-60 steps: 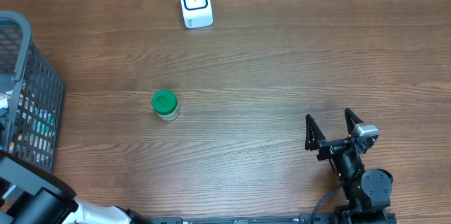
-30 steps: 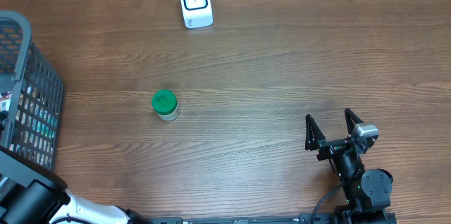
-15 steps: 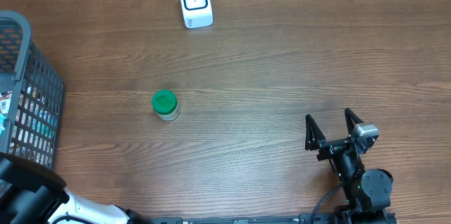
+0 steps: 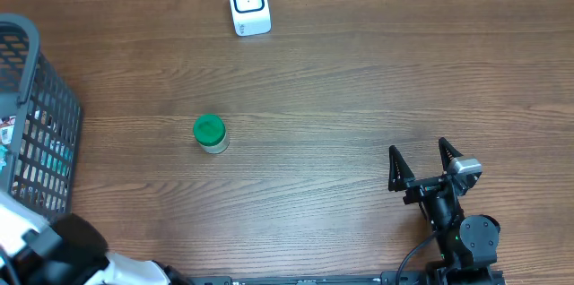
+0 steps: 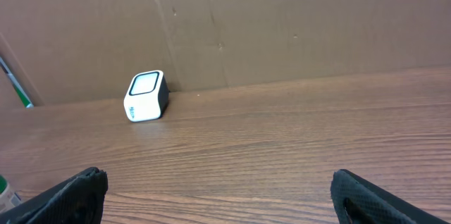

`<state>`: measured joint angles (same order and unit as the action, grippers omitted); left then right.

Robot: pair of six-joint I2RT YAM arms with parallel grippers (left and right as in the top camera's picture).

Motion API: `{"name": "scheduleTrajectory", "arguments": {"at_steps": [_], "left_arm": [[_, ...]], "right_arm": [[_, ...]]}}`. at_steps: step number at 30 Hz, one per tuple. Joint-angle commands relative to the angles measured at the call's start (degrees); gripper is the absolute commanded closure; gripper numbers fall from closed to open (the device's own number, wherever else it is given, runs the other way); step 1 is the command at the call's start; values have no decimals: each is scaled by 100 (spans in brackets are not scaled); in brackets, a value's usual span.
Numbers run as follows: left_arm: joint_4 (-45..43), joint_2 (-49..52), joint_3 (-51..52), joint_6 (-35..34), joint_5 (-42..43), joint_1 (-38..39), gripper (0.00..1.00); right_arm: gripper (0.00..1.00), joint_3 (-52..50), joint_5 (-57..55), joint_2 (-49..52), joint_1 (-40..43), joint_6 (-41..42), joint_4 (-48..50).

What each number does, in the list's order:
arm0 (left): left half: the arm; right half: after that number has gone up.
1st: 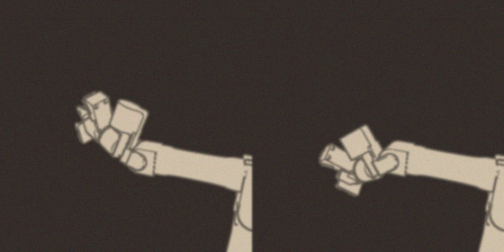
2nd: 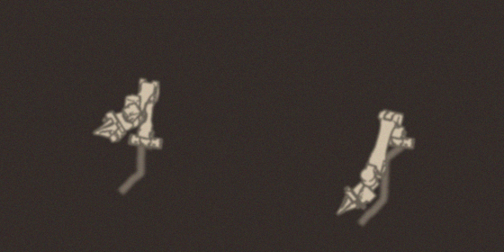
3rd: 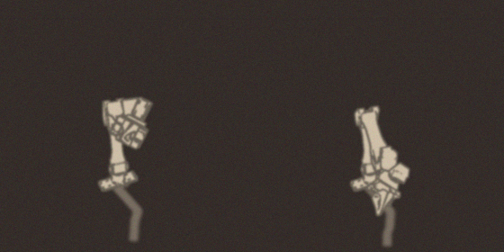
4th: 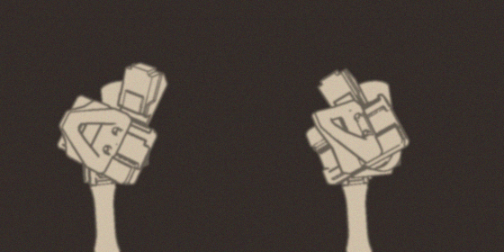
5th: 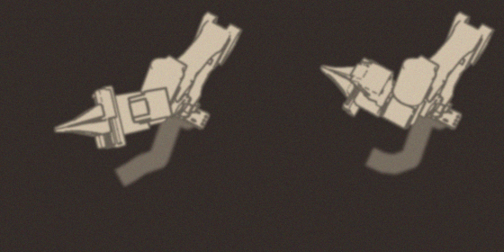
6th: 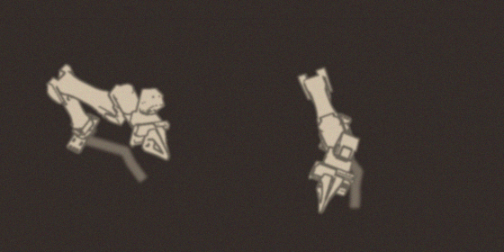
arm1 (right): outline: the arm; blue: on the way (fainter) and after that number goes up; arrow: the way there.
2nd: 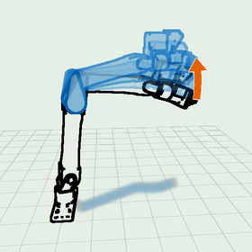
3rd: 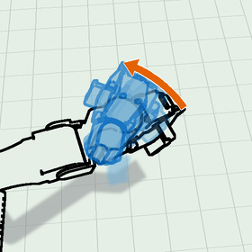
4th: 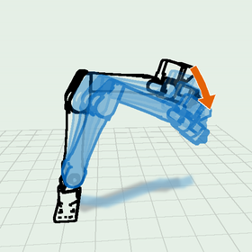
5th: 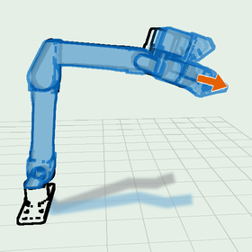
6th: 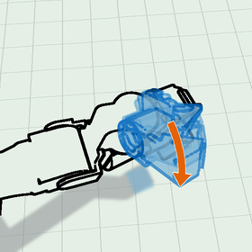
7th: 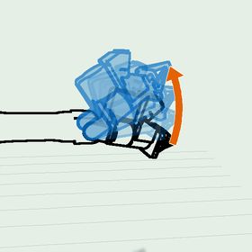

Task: Scan the item barcode
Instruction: 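Grasp the orange snack pack with the left gripper, then carry the orange pack to the scanner and hold it under it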

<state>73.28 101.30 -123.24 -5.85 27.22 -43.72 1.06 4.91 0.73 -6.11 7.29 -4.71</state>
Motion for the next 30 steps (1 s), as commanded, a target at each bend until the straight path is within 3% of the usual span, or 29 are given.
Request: {"name": "scheduleTrajectory", "arguments": {"at_steps": [1,13,21,30], "left_arm": [[9,-597,-186,50,282,713,96],[627,-800,162,114,-2350,4245,96],[337,-129,1266,-144,-2671,5989,96],[-72,863,2299,-728,-3128,7252,96]], "right_arm": [[0,-59,-57,-57,-26,-9,24],[0,-59,-57,-57,-26,-9,24],[0,-59,-57,-57,-26,-9,24],[0,-59,-57,-57,-26,-9,24]]}}
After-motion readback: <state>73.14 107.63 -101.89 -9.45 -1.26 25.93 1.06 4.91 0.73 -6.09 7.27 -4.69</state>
